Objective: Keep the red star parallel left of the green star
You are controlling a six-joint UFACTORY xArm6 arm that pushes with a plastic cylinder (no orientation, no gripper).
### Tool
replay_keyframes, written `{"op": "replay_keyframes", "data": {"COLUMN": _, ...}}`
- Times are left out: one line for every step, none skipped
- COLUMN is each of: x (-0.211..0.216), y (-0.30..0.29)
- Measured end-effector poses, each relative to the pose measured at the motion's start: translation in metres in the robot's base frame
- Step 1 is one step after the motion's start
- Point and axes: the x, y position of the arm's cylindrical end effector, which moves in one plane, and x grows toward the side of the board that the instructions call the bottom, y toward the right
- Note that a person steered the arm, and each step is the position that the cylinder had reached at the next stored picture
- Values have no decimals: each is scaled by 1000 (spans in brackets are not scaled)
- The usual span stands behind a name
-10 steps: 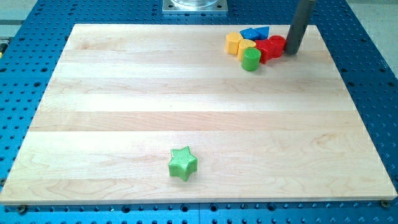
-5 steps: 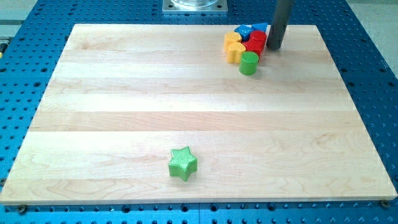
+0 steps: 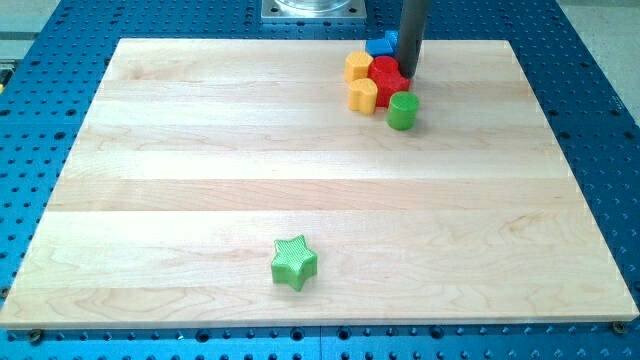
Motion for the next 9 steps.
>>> {"op": "replay_keyframes", "data": {"x": 33, "y": -14}}
{"op": "replay_keyframes", "data": {"x": 66, "y": -61}}
{"op": "replay_keyframes", "data": {"x": 105, "y": -96}}
{"op": "replay_keyframes", "data": {"x": 118, "y": -144}}
{"op": "replay_keyframes", "data": {"x": 115, "y": -171}}
{"op": "replay_keyframes", "data": {"x": 115, "y": -213}}
{"op": "replay_keyframes", "data": {"x": 100, "y": -266}}
{"op": "replay_keyframes", "data": {"x": 99, "y": -303}}
{"op": "replay_keyframes", "data": {"x": 135, "y": -308}}
